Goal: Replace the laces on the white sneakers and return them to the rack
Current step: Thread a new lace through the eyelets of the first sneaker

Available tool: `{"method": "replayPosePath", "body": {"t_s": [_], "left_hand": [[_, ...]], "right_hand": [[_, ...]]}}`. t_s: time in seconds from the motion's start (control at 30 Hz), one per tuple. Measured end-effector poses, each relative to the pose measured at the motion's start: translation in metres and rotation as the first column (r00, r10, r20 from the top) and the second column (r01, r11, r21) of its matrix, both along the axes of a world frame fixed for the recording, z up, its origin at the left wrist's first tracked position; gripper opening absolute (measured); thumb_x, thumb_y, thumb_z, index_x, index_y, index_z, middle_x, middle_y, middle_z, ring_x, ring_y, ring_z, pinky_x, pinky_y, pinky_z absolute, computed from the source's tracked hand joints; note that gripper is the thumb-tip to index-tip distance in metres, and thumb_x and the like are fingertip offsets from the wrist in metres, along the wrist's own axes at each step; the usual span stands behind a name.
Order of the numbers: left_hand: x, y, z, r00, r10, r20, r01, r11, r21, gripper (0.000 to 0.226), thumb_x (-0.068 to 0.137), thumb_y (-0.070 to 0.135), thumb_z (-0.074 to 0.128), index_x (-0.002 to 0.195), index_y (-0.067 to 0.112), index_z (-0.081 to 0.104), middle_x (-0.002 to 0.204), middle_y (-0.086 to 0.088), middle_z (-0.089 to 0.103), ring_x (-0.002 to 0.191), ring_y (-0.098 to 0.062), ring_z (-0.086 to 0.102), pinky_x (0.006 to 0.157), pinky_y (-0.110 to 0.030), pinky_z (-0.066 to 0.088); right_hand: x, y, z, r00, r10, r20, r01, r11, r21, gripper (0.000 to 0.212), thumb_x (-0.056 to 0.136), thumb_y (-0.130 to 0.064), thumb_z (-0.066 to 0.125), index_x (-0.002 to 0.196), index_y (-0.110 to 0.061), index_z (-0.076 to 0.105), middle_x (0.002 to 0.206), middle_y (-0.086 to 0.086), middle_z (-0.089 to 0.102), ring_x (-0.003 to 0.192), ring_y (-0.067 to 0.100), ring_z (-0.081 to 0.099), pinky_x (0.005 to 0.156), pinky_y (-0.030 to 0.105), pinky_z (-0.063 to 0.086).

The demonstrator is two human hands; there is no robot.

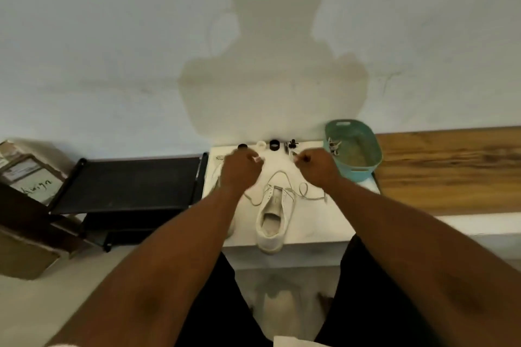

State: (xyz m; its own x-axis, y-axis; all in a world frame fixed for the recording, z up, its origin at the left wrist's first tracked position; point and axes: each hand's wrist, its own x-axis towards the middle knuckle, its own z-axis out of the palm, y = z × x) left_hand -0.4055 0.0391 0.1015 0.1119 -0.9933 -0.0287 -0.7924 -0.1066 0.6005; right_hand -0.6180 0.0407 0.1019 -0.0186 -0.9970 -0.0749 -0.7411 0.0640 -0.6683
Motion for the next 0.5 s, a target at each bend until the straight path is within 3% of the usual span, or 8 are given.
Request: {"method": "replayPosePath", "body": {"t_s": [0.07, 0.13, 0.27, 0.5], "left_hand": [[-0.012, 0.015, -0.036, 0.990, -0.140, 0.028, 0.131, 0.968, 0.215, 0.037, 0.085, 0.051, 0.076, 0.110, 0.024, 0.073, 0.112, 0.002, 0.073, 0.109, -0.019, 0.066, 0.094, -0.030, 0.050], [-0.020, 0.020, -0.063, 0.977, -0.199, 0.073, 0.170, 0.940, 0.295, 0.042, 0.081, 0.058, 0.076, 0.109, 0.027, 0.071, 0.115, 0.006, 0.071, 0.110, -0.017, 0.065, 0.090, -0.029, 0.049], [-0.022, 0.020, -0.084, 0.986, -0.147, 0.076, 0.122, 0.955, 0.269, 0.037, 0.082, 0.058, 0.071, 0.106, 0.030, 0.069, 0.101, 0.007, 0.072, 0.100, -0.016, 0.067, 0.079, -0.028, 0.048], [-0.015, 0.031, -0.102, 0.984, -0.172, 0.036, 0.155, 0.948, 0.278, 0.038, 0.081, 0.049, 0.072, 0.112, 0.027, 0.071, 0.096, 0.002, 0.077, 0.097, -0.015, 0.070, 0.088, -0.033, 0.054]], "right_hand": [[0.007, 0.008, -0.038, 1.000, 0.025, 0.008, -0.026, 0.995, 0.098, 0.017, 0.092, -0.031, 0.069, 0.089, -0.018, 0.079, 0.093, 0.002, 0.076, 0.092, 0.022, 0.069, 0.076, 0.025, 0.044], [0.015, 0.013, -0.068, 0.999, 0.030, 0.036, -0.035, 0.989, 0.147, 0.018, 0.090, -0.037, 0.072, 0.099, -0.022, 0.076, 0.095, -0.003, 0.074, 0.091, 0.015, 0.066, 0.077, 0.023, 0.041], [0.027, 0.019, -0.106, 0.995, 0.016, 0.095, -0.035, 0.980, 0.196, 0.034, 0.088, -0.049, 0.071, 0.111, -0.024, 0.071, 0.097, -0.006, 0.071, 0.088, 0.008, 0.059, 0.081, 0.024, 0.043], [0.016, 0.027, -0.131, 0.991, 0.057, 0.119, -0.078, 0.982, 0.175, 0.024, 0.088, -0.046, 0.074, 0.101, -0.026, 0.075, 0.092, -0.011, 0.073, 0.092, 0.009, 0.067, 0.081, 0.023, 0.047]]}}
